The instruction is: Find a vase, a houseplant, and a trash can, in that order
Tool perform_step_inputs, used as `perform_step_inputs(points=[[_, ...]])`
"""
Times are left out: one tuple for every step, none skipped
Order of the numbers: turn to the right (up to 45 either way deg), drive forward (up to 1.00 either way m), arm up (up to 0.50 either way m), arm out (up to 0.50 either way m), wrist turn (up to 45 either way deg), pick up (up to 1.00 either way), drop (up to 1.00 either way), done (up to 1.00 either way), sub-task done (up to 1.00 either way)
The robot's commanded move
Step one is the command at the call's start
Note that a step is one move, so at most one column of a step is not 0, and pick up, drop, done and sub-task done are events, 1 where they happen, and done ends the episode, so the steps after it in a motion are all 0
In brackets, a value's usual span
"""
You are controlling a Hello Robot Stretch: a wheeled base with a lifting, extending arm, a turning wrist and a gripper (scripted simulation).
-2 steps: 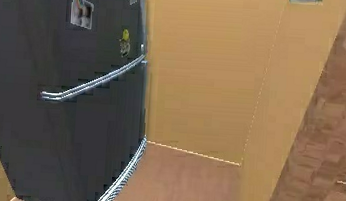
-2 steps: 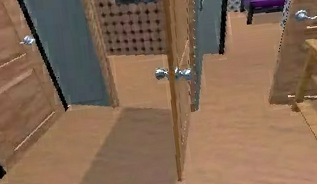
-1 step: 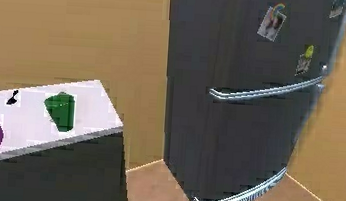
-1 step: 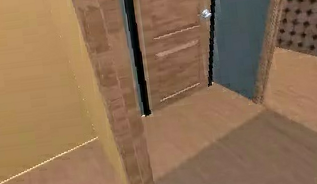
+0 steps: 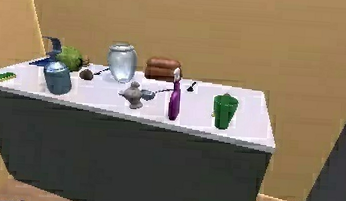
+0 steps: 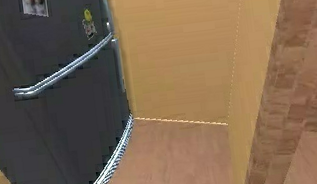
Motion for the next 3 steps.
perform_step_inputs(points=[[-15.0, 0.00, 0.00, 0.00, 0.0, 0.00, 0.00, 0.00, 0.00], [0.0, 0.50, 0.00, 0.00, 0.0, 0.00, 0.00, 0.00, 0.00], [0.0, 0.00, 0.00, 0.00, 0.0, 0.00, 0.00, 0.00, 1.00]])
